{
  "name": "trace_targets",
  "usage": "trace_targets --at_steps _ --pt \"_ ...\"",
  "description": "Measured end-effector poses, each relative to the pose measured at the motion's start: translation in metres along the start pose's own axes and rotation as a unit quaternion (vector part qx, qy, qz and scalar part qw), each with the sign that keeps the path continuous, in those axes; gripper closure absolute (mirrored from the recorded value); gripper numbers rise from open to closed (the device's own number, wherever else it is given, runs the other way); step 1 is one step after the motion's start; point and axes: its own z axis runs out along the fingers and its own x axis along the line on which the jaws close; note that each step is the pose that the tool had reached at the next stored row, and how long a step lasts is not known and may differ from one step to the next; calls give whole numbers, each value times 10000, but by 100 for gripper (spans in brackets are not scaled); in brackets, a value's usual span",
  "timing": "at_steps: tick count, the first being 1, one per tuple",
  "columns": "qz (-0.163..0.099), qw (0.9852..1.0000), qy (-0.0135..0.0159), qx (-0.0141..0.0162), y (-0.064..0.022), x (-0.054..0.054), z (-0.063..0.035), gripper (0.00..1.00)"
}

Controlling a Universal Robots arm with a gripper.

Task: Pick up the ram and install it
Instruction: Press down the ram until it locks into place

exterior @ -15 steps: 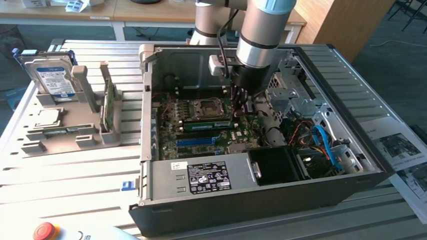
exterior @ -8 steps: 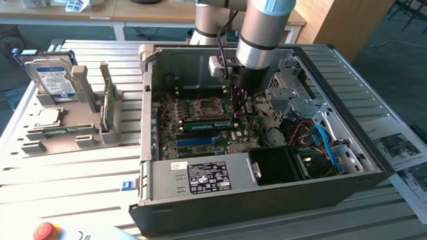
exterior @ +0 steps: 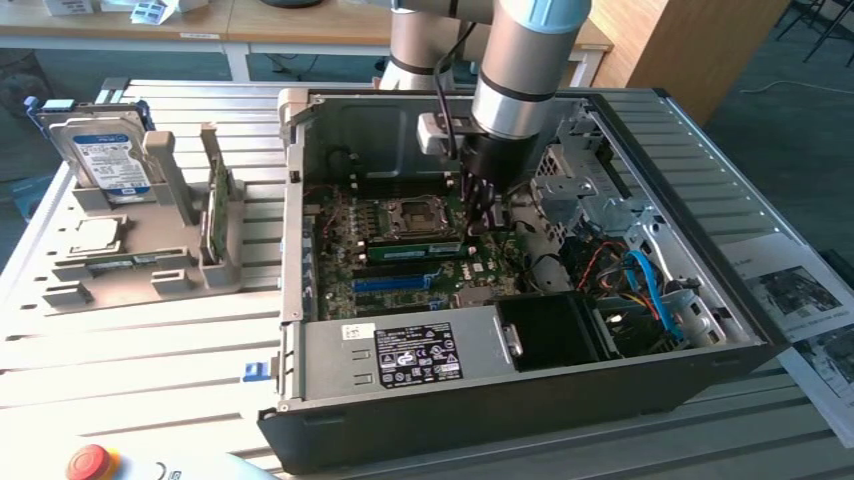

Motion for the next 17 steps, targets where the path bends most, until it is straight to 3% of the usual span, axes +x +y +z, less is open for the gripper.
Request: trace_targets --at_steps 17 --pt "0 10000 3 -1 -1 -1 35 90"
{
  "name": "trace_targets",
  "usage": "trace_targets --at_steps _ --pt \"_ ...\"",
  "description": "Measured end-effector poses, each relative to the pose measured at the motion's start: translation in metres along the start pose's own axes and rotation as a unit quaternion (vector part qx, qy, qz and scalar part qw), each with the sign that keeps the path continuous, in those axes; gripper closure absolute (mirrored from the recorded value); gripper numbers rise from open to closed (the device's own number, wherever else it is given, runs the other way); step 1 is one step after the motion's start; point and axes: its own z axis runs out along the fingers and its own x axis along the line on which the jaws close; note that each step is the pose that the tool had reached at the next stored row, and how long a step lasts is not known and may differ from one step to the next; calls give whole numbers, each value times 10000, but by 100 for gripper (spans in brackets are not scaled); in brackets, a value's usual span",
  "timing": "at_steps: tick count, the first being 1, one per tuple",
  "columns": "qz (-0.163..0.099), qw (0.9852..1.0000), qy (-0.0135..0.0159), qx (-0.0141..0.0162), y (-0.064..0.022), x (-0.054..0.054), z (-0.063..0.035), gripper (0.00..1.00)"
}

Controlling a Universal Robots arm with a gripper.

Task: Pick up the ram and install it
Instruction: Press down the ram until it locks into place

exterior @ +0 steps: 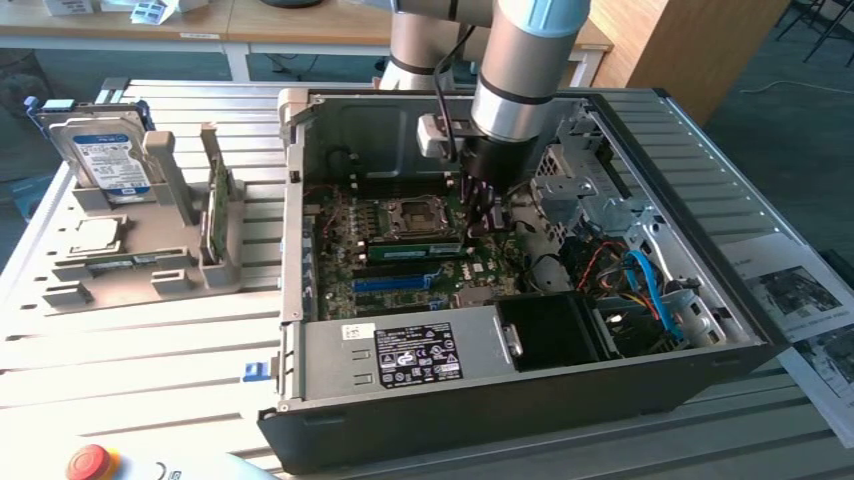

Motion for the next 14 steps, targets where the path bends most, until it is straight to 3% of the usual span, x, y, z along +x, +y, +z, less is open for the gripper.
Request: trace_targets --at_steps 14 --pt "1 10000 -1 0 -2 3 -56 90"
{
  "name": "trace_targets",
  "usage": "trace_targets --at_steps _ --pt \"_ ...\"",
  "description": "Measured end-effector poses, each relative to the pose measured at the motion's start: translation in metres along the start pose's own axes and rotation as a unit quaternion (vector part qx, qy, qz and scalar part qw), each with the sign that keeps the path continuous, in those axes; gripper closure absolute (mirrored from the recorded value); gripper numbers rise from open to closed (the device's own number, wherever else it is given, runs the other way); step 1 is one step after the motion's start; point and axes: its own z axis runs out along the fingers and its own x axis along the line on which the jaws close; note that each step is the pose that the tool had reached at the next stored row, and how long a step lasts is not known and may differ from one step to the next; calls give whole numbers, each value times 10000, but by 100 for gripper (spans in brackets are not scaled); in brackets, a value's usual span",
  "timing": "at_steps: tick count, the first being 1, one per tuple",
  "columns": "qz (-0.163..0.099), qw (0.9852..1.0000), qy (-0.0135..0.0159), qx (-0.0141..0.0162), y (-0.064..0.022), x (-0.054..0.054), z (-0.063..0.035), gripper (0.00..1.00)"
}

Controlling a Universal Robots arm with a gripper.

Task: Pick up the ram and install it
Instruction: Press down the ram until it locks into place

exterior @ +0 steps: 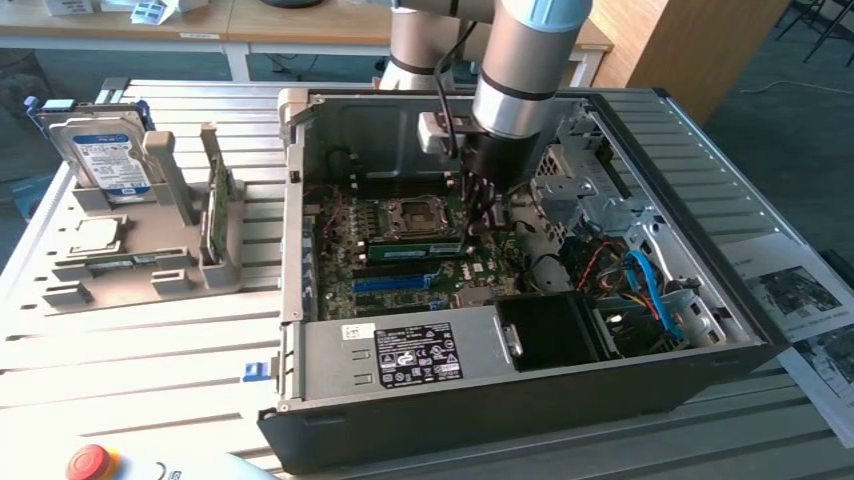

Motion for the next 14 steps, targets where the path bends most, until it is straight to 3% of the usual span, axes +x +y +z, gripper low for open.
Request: trace_targets --at_steps 14 --pt "-1 10000 -1 0 -7 8 -141 90"
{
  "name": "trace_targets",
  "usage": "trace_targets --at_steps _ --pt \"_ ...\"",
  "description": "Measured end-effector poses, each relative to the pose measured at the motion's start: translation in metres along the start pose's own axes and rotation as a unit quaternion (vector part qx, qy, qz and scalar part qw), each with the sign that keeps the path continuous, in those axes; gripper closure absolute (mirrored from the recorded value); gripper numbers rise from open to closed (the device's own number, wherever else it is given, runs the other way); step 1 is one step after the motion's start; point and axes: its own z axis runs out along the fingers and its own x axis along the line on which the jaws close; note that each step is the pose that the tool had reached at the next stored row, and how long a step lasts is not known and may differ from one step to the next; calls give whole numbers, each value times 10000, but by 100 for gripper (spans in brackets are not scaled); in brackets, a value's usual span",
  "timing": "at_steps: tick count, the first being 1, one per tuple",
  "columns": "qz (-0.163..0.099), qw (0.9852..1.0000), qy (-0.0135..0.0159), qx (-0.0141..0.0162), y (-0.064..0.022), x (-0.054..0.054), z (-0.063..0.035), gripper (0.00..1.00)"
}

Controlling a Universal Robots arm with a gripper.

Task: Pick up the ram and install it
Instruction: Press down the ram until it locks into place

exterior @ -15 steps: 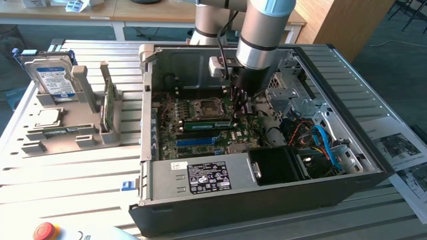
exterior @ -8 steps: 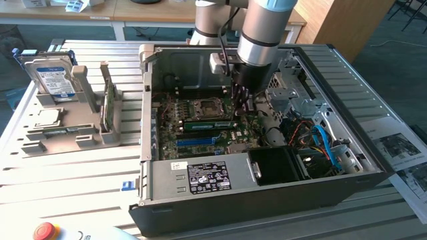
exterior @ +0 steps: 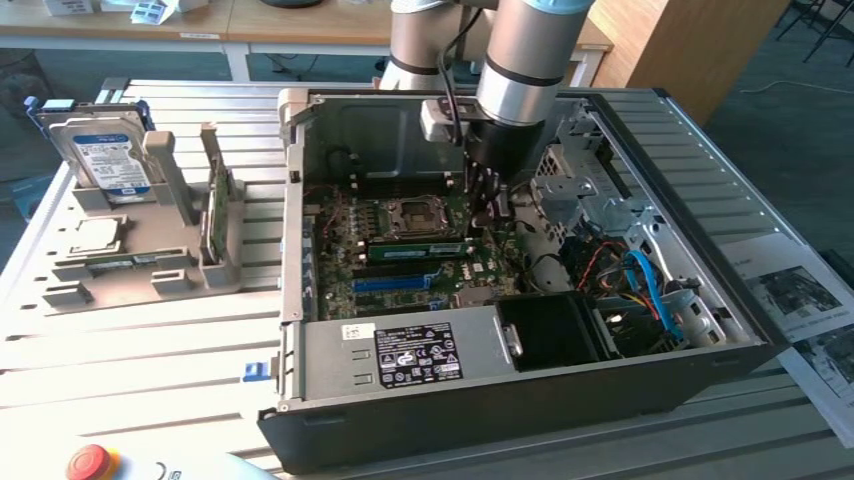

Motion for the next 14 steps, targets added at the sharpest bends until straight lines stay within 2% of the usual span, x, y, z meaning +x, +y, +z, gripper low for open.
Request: trace_targets --at_steps 6,14 --pt "-1 10000 1 0 9 0 0 90" --pt "0 10000 1 0 98 1 4 90"
